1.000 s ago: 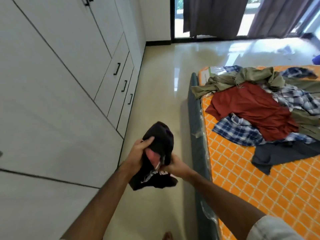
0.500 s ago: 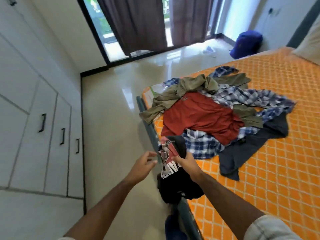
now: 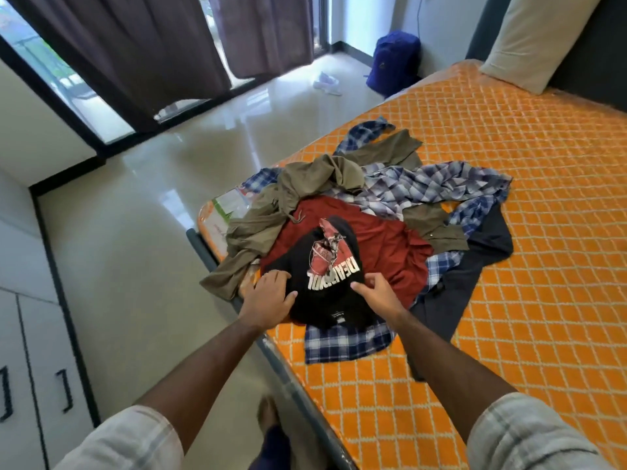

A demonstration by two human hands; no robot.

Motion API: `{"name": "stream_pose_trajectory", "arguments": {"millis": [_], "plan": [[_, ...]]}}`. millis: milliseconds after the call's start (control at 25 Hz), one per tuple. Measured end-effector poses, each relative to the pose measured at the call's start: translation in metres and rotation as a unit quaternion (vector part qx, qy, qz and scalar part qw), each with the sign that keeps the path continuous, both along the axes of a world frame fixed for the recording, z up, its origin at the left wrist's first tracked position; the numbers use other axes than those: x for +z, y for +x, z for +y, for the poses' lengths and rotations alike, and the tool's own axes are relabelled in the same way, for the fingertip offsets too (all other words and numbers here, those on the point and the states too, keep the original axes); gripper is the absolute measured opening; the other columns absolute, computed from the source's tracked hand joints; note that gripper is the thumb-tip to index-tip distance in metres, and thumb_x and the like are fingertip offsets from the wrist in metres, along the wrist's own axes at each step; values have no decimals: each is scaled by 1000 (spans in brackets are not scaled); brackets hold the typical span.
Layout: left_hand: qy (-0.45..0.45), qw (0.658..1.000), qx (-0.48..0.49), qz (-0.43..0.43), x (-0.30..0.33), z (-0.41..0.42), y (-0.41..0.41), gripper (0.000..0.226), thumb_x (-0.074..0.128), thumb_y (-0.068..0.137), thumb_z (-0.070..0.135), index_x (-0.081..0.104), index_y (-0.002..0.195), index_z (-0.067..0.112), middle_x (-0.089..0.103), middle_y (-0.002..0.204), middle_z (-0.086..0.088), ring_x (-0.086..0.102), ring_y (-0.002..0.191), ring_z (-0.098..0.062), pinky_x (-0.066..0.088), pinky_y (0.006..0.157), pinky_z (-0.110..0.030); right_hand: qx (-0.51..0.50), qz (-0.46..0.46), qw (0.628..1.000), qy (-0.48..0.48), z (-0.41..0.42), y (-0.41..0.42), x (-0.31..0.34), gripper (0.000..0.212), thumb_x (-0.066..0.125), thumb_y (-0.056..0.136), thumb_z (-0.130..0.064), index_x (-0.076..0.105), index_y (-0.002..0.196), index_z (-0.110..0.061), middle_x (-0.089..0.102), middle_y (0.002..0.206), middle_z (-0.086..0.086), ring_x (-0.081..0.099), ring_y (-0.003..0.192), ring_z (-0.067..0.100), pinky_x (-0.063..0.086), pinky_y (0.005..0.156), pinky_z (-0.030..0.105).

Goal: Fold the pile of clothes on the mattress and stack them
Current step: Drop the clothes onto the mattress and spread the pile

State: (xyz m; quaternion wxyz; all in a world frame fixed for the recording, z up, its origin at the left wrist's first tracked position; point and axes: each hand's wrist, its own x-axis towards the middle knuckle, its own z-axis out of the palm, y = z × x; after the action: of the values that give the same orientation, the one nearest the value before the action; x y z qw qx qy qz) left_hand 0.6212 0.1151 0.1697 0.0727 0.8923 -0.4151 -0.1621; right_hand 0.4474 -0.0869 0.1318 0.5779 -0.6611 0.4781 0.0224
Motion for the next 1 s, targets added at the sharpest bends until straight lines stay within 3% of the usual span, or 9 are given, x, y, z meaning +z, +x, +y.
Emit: {"name": "stream_pose_trajectory", "arguments": {"millis": [200,400,560,640,720,800,880,920,1000], "plan": [[127,986,-58,-88,-59,-70,74,54,45,98,53,43,142,21,43,148,-2,36,140,-31,33,109,-62,-1,82,995,-61,-30,12,-70,66,69,92,-47,48,142,-10,47,146,11,46,134,29,40,109,40],[179,982,-21,-51,-137,-140,174,72,46,94,64,37,147,16,25,163,-11,20,150,-40,31,110,-63,-118,193,966,-127,-78,31,-148,92,66,80,-72,39,149,-17,33,157,11,32,143,36,33,114,56],[143,971,188,31,-199,-172,251,111,59,77,80,22,157,12,8,167,-12,14,150,-42,22,111,-72,-253,274,921,-108,-120,56,-194,120,69,64,-83,21,158,-24,12,167,9,11,152,37,19,114,72],[111,940,315,63,-230,-173,282,133,68,60,85,15,159,13,10,166,-17,15,149,-45,19,111,-72,-334,308,888,-80,-140,57,-214,133,72,56,-85,12,160,-27,4,169,9,3,153,40,10,111,77],[74,901,413,107,-254,-169,308,144,75,51,84,9,159,16,17,162,-24,17,148,-45,18,115,-68,-393,302,868,-24,-153,54,-233,139,73,55,-84,5,161,-24,3,168,12,5,151,46,13,114,71],[55,894,427,121,-268,-174,313,142,71,52,88,11,158,15,28,158,-27,24,147,-44,21,117,-62,-387,310,868,-7,-159,59,-248,135,70,62,-84,3,161,-20,10,166,16,15,148,47,21,116,62],[-33,914,380,136,-267,-192,288,125,62,64,89,24,155,13,40,153,-23,37,141,-43,27,116,-56,-356,336,872,-15,-157,74,-252,122,63,74,-81,5,161,-18,16,163,17,21,145,44,26,115,56],[-106,916,350,165,-264,-205,266,116,59,70,87,26,155,14,42,153,-20,39,140,-42,28,116,-53,-357,321,877,-14,-156,87,-250,116,61,78,-79,7,161,-17,19,162,18,22,145,44,26,115,55],[-174,881,318,302,-252,-233,220,118,61,70,86,13,158,24,35,159,-10,34,145,-32,27,119,-50,-375,232,898,-6,-156,129,-238,113,64,78,-76,16,160,-15,28,161,17,29,145,40,26,120,51]]}}
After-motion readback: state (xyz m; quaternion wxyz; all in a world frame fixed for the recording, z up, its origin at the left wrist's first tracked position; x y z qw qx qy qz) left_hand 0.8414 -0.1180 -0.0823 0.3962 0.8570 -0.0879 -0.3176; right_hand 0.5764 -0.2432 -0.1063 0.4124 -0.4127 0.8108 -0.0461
